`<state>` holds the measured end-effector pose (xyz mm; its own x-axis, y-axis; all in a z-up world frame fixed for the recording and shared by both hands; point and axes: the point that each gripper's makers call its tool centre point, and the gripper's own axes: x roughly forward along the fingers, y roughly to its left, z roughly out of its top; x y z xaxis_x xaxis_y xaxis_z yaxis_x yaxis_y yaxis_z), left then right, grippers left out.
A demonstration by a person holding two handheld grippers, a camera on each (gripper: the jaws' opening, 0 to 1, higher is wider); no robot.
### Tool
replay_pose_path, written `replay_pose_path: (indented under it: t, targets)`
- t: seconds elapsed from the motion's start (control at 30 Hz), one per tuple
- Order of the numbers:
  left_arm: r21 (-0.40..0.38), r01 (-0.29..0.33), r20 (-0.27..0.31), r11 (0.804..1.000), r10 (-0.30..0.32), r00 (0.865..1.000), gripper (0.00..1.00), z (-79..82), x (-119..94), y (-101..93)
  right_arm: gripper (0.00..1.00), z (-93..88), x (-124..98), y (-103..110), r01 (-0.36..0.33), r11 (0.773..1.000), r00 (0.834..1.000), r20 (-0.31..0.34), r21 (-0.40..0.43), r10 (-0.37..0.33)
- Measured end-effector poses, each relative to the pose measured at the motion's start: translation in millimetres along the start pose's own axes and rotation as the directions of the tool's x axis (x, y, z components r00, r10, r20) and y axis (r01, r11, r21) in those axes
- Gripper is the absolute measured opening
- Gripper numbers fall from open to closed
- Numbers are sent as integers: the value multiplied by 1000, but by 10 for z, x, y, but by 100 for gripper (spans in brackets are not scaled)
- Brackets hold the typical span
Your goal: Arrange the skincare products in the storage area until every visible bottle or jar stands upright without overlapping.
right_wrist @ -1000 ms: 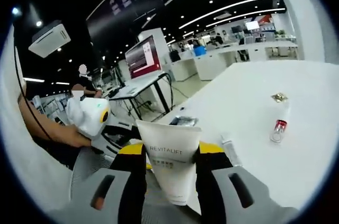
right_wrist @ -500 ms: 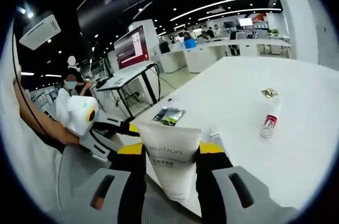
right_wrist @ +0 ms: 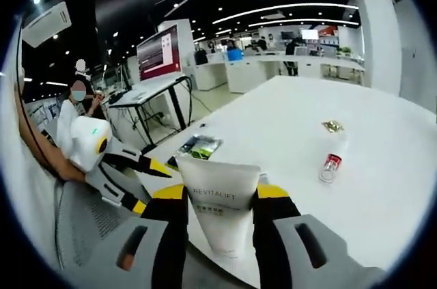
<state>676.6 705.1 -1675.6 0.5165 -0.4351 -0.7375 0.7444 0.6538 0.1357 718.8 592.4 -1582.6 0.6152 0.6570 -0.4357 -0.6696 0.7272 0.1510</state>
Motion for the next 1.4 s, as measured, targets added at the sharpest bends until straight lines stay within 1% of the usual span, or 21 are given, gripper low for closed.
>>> replay_pose_path:
  t: [0.1, 0.2, 0.27, 0.4, 0.53, 0.8, 1.0, 1.1, 1.4]
  targets:
    - [2, 0, 5, 1000, 0, 1000, 49, 5, -6, -1, 33, 3, -7, -32, 22, 1000, 1000, 3, -10, -22]
    - [5, 6, -4, 1000, -6, 1000, 49, -13, 1, -13, 34, 17, 4, -65, 40, 999, 999, 6, -33, -40]
    - [5, 3, 10, 1000, -3, 1000, 49, 11, -6, -9, 34, 23, 15, -83, 43, 999, 999, 7, -32, -42]
    - [6, 0, 10, 1000, 0, 1000, 49, 12, -12, -7, 34, 24, 17, -78, 48, 998, 999, 9, -40, -48]
    - [8, -8, 23, 1000, 7, 1000, 49, 34, -18, 12, 34, 28, 32, -60, 45, 997, 999, 6, -57, -45]
    - [21, 5, 25, 1000, -5, 1000, 49, 44, -19, -15, 35, 4, -16, -73, 63, 997, 998, -11, -46, -63]
    - [13, -5, 35, 1000, 4, 999, 48, 62, -29, 6, 35, -25, -64, -28, 73, 996, 997, -13, -57, -74]
    - [9, -4, 30, 1000, 4, 1000, 48, 53, -25, 8, 35, -44, -90, -17, 70, 995, 997, -20, -69, -72]
    - [10, -6, 34, 1000, 6, 999, 48, 57, -31, 14, 36, -88, -153, -24, 74, 995, 997, -22, -60, -76]
